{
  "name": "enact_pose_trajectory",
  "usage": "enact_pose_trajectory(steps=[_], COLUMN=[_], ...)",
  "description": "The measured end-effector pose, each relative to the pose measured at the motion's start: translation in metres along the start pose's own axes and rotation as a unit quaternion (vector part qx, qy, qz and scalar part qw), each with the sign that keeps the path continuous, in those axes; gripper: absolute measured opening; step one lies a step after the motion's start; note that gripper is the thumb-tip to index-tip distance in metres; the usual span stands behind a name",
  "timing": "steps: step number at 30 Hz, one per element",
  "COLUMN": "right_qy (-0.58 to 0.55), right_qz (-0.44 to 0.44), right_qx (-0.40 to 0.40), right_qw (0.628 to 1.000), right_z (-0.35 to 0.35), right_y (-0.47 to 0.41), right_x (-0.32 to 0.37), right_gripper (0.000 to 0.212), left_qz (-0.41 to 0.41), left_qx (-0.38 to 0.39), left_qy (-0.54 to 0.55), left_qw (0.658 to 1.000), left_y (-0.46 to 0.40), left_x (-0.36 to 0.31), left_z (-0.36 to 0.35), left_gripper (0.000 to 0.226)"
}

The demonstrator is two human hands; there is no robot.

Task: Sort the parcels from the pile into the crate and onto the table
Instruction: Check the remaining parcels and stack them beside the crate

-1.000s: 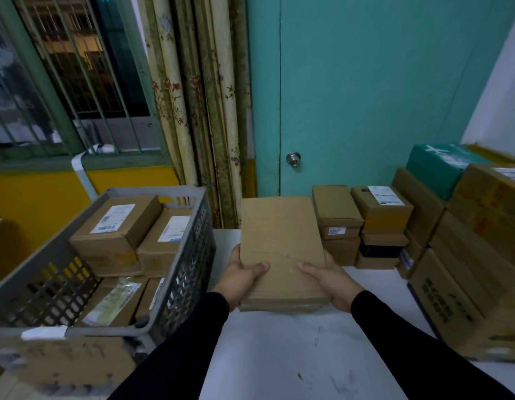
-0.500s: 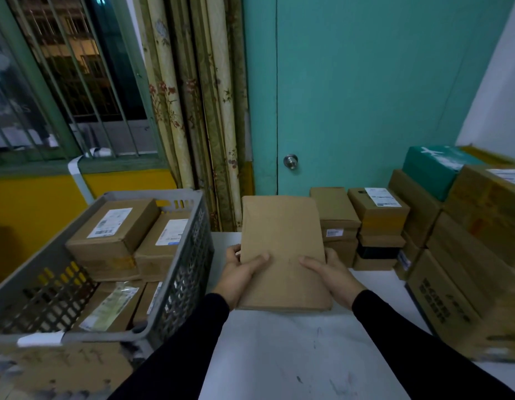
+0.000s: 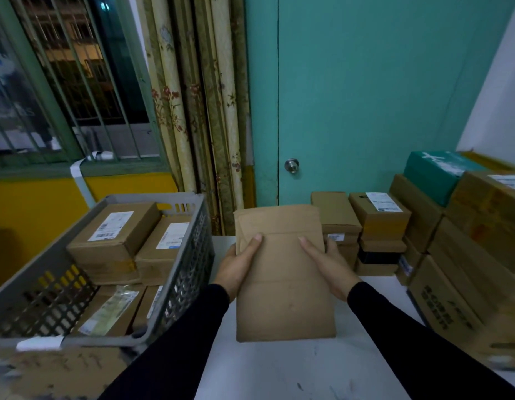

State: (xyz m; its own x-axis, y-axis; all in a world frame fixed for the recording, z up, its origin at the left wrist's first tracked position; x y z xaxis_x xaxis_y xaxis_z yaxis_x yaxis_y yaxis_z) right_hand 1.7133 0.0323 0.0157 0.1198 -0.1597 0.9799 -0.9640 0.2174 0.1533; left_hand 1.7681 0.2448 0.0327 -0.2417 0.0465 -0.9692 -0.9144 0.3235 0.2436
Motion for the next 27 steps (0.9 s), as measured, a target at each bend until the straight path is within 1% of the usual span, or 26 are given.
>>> enact_pose_trajectory(steps=[3,5,7,9,11,13,15,17,18,20,22,24,25,26,27], right_qy=[0.017,0.009,0.008,0.013,0.022,0.024,0.025,0.027,0.027,0.029,0.037,0.039,0.035,0.031,0.028], right_qz=[0.012,0.023,0.035,0.039,0.042,0.041,0.043,0.046,0.046,0.048,0.052,0.05,0.046,0.04,0.036], right_qx=[-0.015,-0.01,0.0,-0.004,-0.01,-0.011,-0.011,-0.009,-0.007,-0.006,-0.011,-0.016,-0.016,-0.011,-0.004], right_qw=[1.0,1.0,0.999,0.999,0.999,0.999,0.999,0.999,0.999,0.998,0.998,0.998,0.998,0.999,0.999], right_z=[-0.0003,-0.0031,-0.0066,-0.0076,-0.0068,-0.0073,-0.007,-0.0075,-0.0079,-0.0084,-0.0083,-0.0076,-0.0067,-0.0068,-0.0067], right_y=[0.0006,0.0014,0.0024,0.0013,-0.0003,0.0009,0.0026,0.0034,0.004,0.003,0.0033,0.0055,0.0061,0.0083,0.0078], right_x=[0.0045,0.0064,0.009,0.0087,0.0065,0.0053,0.005,0.0072,0.0085,0.0098,0.0096,0.0073,0.0053,0.0054,0.0049], right_gripper=[0.107,0.097,0.079,0.064,0.061,0.063,0.072,0.074,0.069,0.056,0.051,0.056,0.058,0.061,0.068], left_qz=[-0.017,-0.036,-0.05,-0.058,-0.062,-0.063,-0.065,-0.07,-0.071,-0.072,-0.072,-0.074,-0.072,-0.066,-0.057], left_qx=[-0.027,-0.034,-0.038,-0.04,-0.035,-0.031,-0.026,-0.031,-0.035,-0.036,-0.035,-0.028,-0.025,-0.019,-0.006], left_qy=[-0.034,-0.066,-0.085,-0.088,-0.094,-0.09,-0.09,-0.101,-0.106,-0.11,-0.109,-0.119,-0.123,-0.125,-0.118], left_qw=[0.999,0.997,0.994,0.994,0.993,0.993,0.993,0.992,0.991,0.991,0.991,0.99,0.989,0.99,0.991], left_y=[-0.002,-0.0014,-0.0003,0.0025,0.0043,0.0052,0.0063,0.0057,0.0049,0.0046,0.0057,0.0071,0.0075,0.0066,0.0062], left_x=[0.0014,-0.0025,-0.006,-0.0072,-0.0052,-0.0026,-0.0019,-0.0035,-0.0036,-0.005,-0.0052,-0.0049,-0.0046,-0.0044,-0.0053], left_z=[0.0016,-0.0003,-0.0014,-0.0014,-0.0029,-0.0038,-0.004,-0.0028,-0.0017,-0.0008,-0.0014,-0.0025,-0.002,-0.0008,0.0007], left_gripper=[0.078,0.075,0.066,0.052,0.033,0.025,0.028,0.039,0.041,0.038,0.032,0.029,0.031,0.036,0.044])
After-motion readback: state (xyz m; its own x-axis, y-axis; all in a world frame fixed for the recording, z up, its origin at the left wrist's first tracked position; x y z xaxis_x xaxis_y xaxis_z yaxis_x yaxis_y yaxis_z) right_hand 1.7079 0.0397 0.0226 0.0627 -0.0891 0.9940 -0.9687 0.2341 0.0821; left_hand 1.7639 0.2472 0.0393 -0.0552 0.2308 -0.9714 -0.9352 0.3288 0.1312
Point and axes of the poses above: each hand's wrist, its own y-axis away from the middle knuckle, its own z-axis out of the back of the hand, x = y × z, the point moved 6 cm from there along -y, towards the middle knuckle, and after that the axes turned 6 degrees about x, right-handed, at the moved point
